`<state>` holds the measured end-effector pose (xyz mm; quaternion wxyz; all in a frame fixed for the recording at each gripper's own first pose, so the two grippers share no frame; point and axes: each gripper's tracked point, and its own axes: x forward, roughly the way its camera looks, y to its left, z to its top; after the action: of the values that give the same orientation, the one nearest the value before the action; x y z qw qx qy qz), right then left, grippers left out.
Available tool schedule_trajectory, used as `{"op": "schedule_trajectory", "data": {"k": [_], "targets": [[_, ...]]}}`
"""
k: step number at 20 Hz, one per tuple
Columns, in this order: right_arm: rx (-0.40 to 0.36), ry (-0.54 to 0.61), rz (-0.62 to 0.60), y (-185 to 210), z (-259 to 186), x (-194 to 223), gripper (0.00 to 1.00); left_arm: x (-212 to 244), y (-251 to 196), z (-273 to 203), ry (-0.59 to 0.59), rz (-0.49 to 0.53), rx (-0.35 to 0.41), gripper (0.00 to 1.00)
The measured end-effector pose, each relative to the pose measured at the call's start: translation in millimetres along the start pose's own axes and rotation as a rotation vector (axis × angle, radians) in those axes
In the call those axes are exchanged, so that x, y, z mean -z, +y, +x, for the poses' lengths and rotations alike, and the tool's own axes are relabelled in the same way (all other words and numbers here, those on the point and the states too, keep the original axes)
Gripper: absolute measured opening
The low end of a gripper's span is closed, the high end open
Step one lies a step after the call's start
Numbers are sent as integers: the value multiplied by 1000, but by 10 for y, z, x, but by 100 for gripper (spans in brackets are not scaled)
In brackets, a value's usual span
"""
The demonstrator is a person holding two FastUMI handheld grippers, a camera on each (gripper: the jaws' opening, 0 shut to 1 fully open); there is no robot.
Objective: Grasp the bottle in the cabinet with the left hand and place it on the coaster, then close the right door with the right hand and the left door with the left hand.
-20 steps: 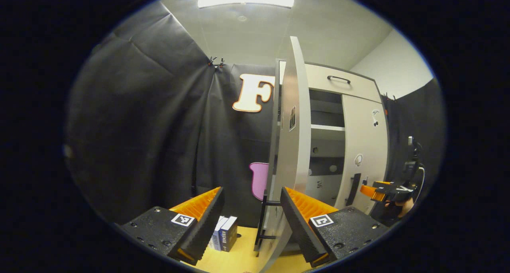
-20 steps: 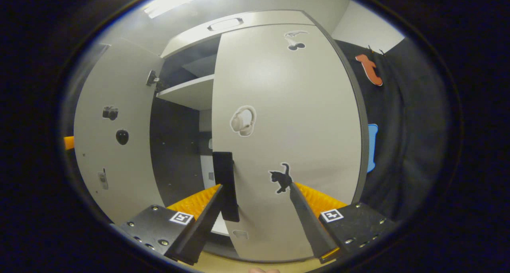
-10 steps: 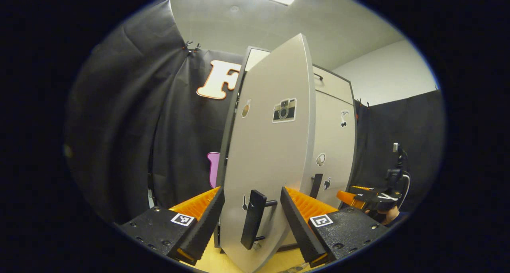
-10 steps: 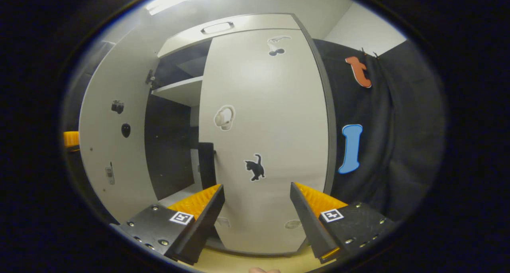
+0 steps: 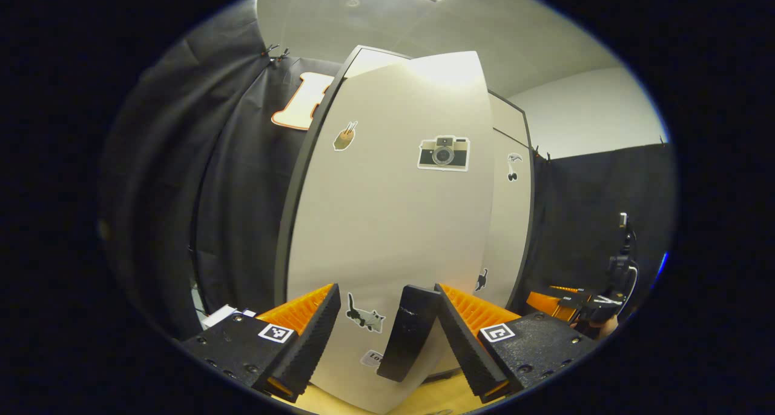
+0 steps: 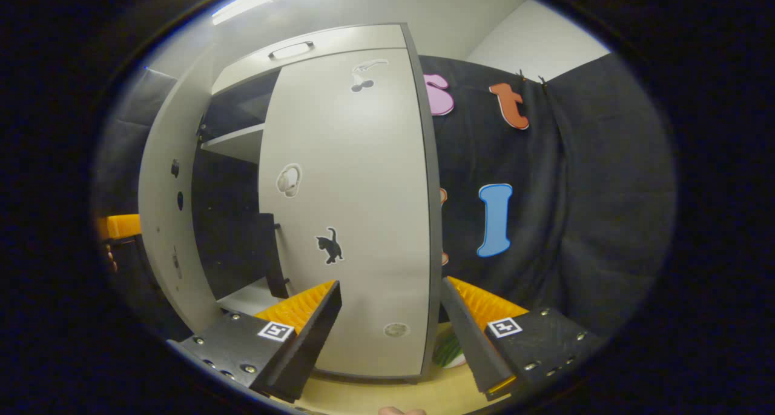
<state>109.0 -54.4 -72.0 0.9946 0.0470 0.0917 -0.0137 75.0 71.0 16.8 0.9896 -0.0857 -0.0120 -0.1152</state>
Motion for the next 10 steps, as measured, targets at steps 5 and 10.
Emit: {"op": "schedule_trajectory", "data": {"k": [5, 10], "targets": [[58, -3, -16, -325, -135, 2, 100, 74, -167, 313, 2, 3, 37, 96], [113, 5, 4, -645, -232, 44, 100, 134, -234, 523, 12, -1, 55, 96]]}}
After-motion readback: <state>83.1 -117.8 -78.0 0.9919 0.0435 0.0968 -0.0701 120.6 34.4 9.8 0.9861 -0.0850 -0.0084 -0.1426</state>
